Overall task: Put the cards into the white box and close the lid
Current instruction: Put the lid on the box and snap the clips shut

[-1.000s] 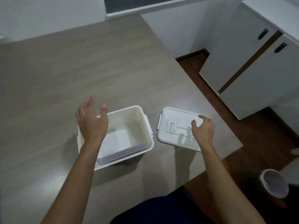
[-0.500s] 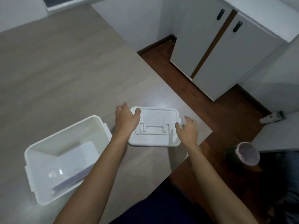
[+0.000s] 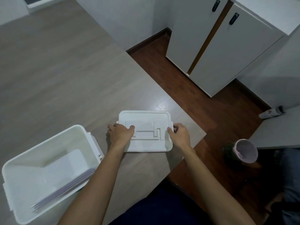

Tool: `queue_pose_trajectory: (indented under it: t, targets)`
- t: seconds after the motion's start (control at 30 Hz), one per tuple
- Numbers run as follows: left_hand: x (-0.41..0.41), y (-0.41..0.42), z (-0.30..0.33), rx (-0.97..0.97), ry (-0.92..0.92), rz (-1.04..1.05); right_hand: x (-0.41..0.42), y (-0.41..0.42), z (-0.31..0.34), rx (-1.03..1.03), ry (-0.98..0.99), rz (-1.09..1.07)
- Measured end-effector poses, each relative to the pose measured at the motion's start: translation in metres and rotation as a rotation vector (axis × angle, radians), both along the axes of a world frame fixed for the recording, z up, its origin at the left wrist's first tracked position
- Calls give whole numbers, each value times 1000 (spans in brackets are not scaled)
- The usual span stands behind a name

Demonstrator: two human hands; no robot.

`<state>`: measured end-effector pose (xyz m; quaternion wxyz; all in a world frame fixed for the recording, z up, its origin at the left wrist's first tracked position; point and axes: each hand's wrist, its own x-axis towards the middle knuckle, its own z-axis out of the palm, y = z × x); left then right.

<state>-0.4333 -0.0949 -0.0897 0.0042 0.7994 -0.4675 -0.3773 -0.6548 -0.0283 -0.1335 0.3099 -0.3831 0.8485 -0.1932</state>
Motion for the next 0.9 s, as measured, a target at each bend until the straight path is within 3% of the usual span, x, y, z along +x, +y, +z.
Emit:
queue_pose_trajectory:
  t: [0.23,0.53,0.67,0.9]
  targets:
    - [2,-8,7,-27,60,80,1,-9,5,-27,-74,-126]
    - [9,-18,66,-463,125,39,9,-26,63,-284,-164,-367]
    - [36,-16,97,-629,141,75,35,-31,94,-407,-183,-358]
    - [110,15,125,-723,120,204,104,-29,126,-523,-272,-248]
